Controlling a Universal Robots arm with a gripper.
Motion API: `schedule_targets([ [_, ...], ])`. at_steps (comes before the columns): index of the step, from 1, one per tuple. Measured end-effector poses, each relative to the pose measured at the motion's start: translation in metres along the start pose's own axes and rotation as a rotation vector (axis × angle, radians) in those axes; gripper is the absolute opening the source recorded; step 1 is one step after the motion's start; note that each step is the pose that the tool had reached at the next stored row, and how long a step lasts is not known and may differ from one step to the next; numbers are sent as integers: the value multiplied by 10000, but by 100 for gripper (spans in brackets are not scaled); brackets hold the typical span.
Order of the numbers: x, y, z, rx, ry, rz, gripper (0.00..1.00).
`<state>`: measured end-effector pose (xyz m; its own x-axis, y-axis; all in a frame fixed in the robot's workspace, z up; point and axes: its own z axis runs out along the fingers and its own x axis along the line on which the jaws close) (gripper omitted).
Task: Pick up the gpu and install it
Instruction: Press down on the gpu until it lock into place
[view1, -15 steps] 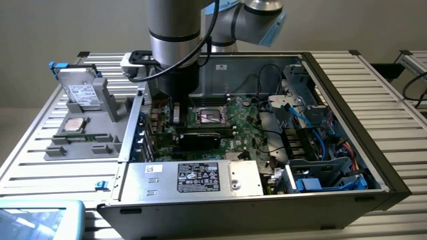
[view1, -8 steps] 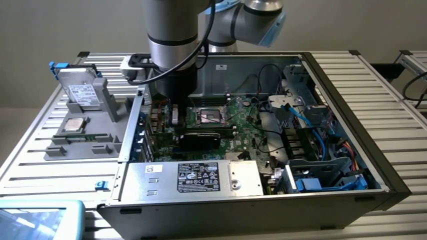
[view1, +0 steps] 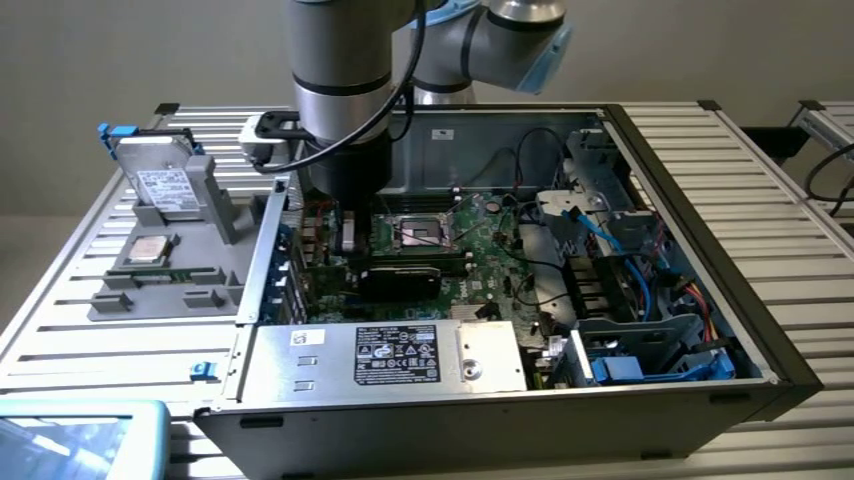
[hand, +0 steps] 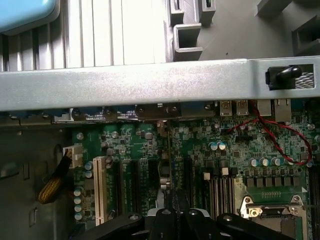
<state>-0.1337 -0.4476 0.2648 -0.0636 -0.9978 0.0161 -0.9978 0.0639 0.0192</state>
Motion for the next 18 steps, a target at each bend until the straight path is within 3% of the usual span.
schedule_targets([
  [4,-3,-21,-43,15,-30,12,12],
  [6,-5,-83,-102,1,-9,11,12],
  [10,-5,-230,-117,-11,-7,10,12],
  [18,34,-258,-34,-23,-177,11,12],
])
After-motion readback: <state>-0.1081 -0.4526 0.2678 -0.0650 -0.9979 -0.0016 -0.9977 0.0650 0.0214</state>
